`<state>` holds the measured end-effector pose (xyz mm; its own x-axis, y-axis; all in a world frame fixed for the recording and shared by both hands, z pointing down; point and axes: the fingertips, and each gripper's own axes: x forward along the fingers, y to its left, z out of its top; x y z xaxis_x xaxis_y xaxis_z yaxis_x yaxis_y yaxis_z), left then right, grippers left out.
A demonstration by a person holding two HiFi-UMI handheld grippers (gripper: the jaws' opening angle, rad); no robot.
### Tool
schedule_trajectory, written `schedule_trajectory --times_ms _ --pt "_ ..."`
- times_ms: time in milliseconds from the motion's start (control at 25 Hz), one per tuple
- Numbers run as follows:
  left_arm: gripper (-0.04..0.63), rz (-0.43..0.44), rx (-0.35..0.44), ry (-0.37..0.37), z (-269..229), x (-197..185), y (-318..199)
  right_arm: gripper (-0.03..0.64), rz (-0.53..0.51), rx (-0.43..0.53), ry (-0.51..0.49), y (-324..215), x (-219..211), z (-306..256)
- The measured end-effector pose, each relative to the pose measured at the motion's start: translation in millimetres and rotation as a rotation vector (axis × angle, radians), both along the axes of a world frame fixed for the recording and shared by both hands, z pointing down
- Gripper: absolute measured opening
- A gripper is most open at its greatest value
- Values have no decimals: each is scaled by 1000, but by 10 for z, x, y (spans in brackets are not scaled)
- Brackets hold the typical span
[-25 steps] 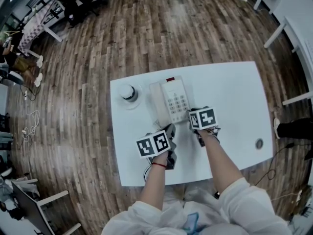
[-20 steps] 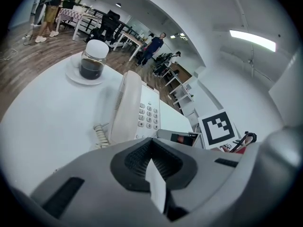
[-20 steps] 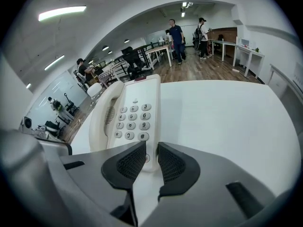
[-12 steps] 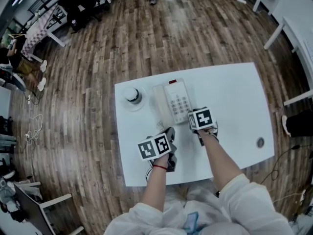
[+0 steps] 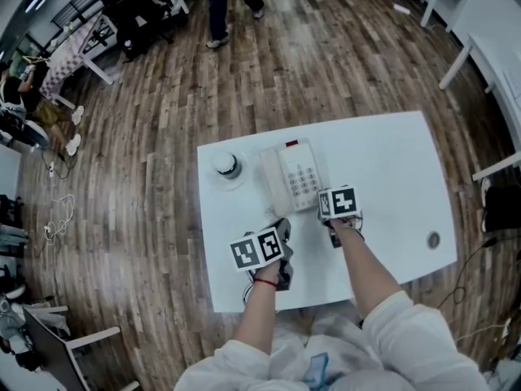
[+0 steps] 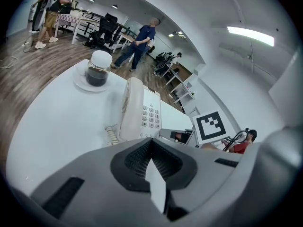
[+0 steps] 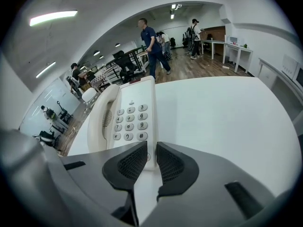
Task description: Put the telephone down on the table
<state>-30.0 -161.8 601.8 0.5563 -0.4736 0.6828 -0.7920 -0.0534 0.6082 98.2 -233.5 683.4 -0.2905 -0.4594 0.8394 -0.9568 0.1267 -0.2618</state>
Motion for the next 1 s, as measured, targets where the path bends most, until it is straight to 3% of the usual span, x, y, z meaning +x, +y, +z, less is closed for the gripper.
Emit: schedule_trajectory --times_ms 440,680,1000 --pt "0 15 5 -9 -15 -43 24 74 43 -14 -8 144 -46 1" --pt "0 23 13 -28 -25 -63 43 67 -28 -8 -9 154 -26 48" --pt "0 29 56 -71 -129 -173 6 67 -98 134 -32 164 -77 -387"
